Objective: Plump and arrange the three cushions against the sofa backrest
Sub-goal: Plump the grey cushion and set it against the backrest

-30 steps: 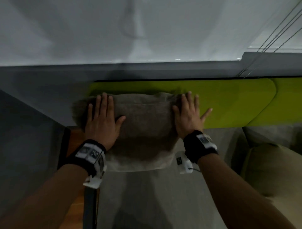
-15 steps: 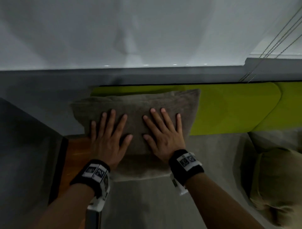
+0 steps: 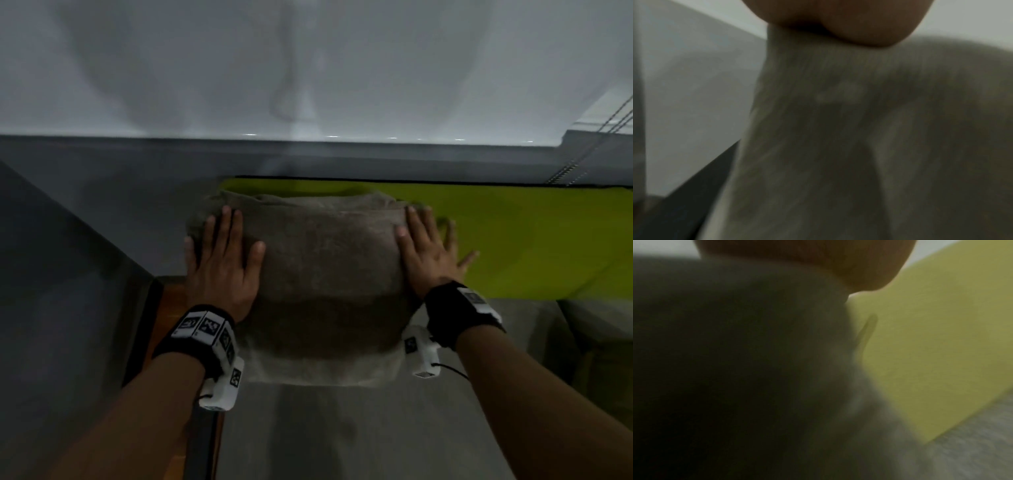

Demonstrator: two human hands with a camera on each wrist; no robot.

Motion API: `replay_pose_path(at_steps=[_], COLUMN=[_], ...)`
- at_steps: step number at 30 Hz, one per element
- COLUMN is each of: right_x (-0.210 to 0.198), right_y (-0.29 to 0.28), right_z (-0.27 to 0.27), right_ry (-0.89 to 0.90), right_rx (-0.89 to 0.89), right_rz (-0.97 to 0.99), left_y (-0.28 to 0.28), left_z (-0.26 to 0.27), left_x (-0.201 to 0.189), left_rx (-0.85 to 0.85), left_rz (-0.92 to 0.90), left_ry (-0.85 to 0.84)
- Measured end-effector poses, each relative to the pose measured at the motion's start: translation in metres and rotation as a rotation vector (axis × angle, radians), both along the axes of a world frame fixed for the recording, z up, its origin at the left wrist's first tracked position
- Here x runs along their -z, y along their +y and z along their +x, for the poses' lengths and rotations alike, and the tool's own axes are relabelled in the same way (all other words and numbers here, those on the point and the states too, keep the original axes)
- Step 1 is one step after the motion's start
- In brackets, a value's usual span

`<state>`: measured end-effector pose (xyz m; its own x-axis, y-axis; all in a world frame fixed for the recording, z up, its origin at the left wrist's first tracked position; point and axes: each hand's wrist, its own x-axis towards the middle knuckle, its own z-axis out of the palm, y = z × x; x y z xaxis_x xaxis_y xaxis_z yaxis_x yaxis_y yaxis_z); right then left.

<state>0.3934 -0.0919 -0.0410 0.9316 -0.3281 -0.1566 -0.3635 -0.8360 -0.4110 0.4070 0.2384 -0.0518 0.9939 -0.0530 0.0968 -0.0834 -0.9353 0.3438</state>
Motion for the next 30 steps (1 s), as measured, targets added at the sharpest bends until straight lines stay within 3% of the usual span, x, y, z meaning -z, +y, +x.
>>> replay_pose_path(at_steps=[3,6,8,12,17,20,21,23,25,26,30], right_x=[-0.006,-0.015,-0.02,-0.036,-0.041,-0.055,-0.063,-0.071,-0.06,-0.05,-0.022], right_y=[-0.015,-0.014,-0.014,-0.024,-0.027,-0.019,-0.009,0.028,0.071,0.09,0.109], right_z=[-0.023,-0.043,-0.046,-0.043,-0.039,-0.056,-0.065,-0.084,-0.094,-0.093,-0.058], right_ry=[-0.291,-0.376,-0.453,-0.579,-0.537,-0.707,-0.816,-0.899,-0.762,-0.662,-0.33], right_rx=[0.13,0.211,0.232,0.298,0.322,0.314,0.207,-0.187,-0.533,-0.61,-0.575], right_rz=[0.384,0.608,0.623,0.669,0.521,0.285,0.168,-0.038,-0.093,-0.107,-0.27], left_y=[0.01,0.025,0.03,0.047,0.041,0.024,0.015,-0.008,-0.034,-0.045,-0.053], left_z=[-0.003,-0.005,-0.009,-0.006,-0.001,-0.021,-0.034,-0.063,-0.084,-0.087,-0.051], left_x=[-0.014,-0.033,-0.048,-0.063,-0.065,-0.077,-0.081,-0.077,-0.062,-0.052,-0.03], left_rx=[-0.233,-0.365,-0.374,-0.496,-0.526,-0.43,-0.342,-0.057,0.204,0.275,0.317], left_rz=[-0.298,-0.488,-0.472,-0.62,-0.685,-0.608,-0.531,-0.414,-0.315,-0.239,0.124], left_ry=[-0.108,-0.074,0.014,-0.112,-0.129,-0.357,-0.465,-0.551,-0.481,-0.413,-0.12])
